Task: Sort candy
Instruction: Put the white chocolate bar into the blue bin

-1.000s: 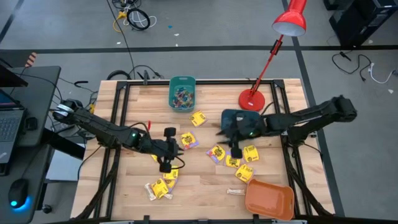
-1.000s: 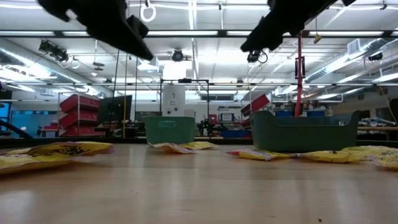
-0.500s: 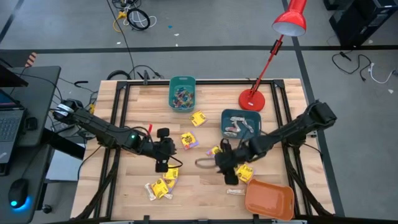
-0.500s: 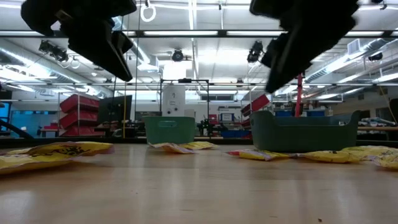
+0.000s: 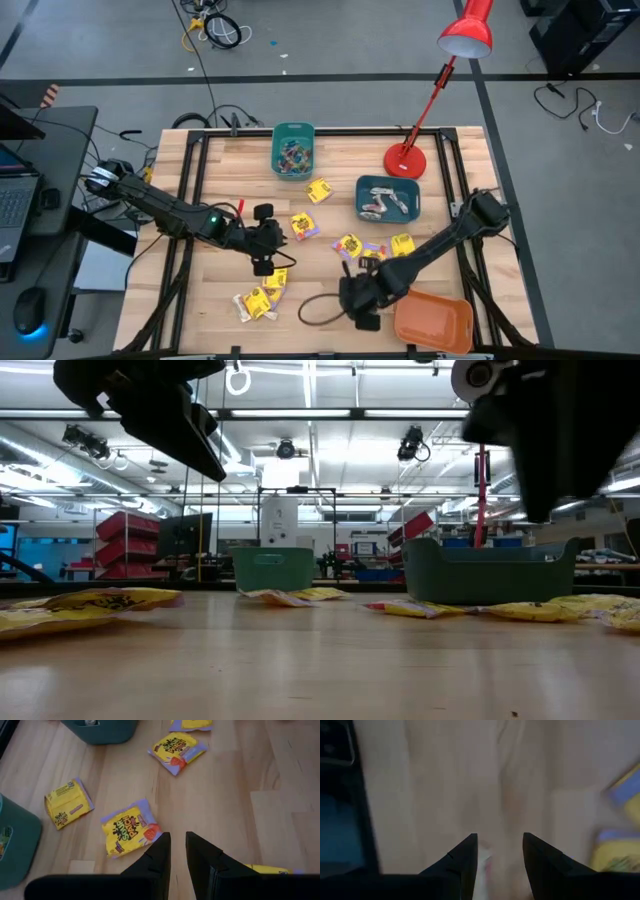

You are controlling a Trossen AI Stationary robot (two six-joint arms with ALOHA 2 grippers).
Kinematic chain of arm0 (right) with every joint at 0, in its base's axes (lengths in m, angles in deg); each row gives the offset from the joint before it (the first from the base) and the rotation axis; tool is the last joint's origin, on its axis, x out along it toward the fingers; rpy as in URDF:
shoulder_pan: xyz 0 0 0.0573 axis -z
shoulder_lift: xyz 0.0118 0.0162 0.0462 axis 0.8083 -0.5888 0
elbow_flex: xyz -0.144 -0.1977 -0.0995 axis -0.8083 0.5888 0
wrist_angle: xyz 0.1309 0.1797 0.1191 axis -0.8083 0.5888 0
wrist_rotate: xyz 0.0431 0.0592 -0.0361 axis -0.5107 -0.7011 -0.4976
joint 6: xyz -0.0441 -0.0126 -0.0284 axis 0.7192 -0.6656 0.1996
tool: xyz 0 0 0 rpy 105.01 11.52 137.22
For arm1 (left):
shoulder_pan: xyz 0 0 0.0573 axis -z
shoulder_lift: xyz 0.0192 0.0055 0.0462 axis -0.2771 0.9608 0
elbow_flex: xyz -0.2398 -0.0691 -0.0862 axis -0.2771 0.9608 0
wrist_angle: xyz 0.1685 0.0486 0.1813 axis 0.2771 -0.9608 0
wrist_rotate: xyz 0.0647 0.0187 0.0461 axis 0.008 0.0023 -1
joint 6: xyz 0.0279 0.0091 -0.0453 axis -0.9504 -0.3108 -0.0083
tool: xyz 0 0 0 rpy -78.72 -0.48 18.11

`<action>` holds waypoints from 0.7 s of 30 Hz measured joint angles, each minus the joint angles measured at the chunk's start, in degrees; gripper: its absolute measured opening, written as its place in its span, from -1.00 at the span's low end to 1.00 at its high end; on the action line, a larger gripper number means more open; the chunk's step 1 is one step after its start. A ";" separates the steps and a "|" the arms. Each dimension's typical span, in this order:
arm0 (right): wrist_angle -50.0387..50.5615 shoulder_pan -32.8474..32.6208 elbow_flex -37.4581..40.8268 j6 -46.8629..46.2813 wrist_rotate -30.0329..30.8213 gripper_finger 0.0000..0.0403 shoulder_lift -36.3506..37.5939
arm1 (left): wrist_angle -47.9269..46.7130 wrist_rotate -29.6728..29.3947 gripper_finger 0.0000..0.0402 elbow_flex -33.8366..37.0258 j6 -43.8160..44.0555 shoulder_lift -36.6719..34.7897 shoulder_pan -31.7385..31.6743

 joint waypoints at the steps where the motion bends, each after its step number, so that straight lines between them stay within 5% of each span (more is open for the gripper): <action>1: 1.49 -0.56 -1.13 -1.61 -0.70 -0.30 -0.83 | 0.02 0.01 -0.69 0.00 0.18 0.00 0.00; 6: 7.86 -3.37 -4.80 -7.53 -2.84 -0.30 -3.51 | -0.05 0.19 -0.69 0.00 1.55 0.00 0.05; 21: 5.53 -6.85 -0.18 -14.68 1.65 -0.23 -3.51 | -3.80 0.31 -0.69 0.00 1.62 0.00 2.28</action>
